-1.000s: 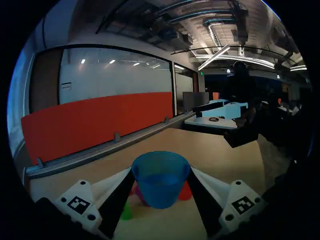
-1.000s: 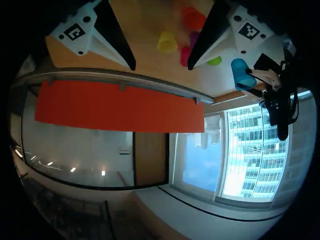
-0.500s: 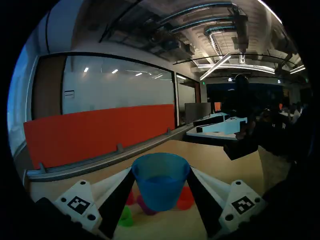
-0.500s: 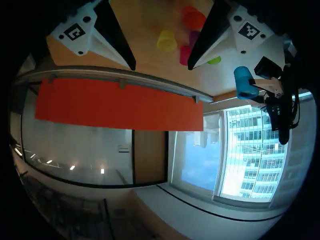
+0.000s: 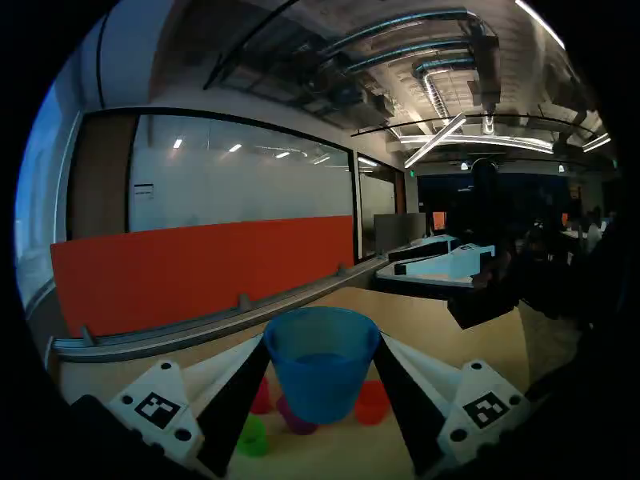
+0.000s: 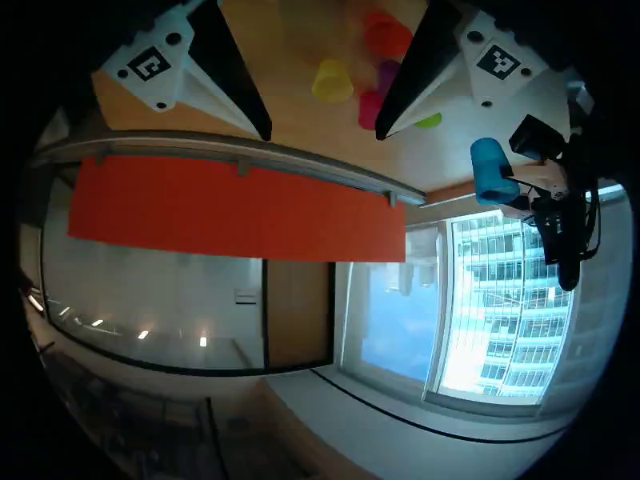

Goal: Pour water

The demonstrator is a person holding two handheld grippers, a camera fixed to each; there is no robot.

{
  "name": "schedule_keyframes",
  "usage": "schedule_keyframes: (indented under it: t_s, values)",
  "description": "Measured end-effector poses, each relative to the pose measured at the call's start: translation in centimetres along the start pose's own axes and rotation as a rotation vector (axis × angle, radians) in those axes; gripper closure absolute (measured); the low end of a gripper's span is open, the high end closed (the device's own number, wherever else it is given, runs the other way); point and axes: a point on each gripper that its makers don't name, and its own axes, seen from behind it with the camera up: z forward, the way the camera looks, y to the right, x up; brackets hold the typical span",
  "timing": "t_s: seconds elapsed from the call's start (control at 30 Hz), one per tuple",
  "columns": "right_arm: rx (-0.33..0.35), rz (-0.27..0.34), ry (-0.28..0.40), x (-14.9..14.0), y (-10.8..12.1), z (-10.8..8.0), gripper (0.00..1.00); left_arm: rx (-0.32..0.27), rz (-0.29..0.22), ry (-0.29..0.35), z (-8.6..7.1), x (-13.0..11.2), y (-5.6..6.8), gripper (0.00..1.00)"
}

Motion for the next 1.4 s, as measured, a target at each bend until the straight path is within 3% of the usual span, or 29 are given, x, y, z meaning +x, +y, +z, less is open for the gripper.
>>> schedule_keyframes:
  t_s: [0.27,0.47,0.9,1.4]
  values:
    - [0.017,-0.006,-0.007,-0.3,-0.5,0.9,0.0,0.032,0.0,0.005,-0.8,0.6,-1.2,0.13]
    - [0.043,-0.004,-0.017,-0.6,-1.6,1.8,0.0,0.087,0.014,-0.005,-1.9,0.5,-3.4,0.13]
    - [0.125,-0.019,-0.032,-0.7,-5.4,4.2,0.0,0.213,0.045,-0.024,-6.1,0.7,-7.9,0.13]
    - [0.211,-0.021,-0.047,-0.3,-9.3,6.9,0.0,0.303,0.064,-0.043,-9.8,0.6,-11.1,0.13]
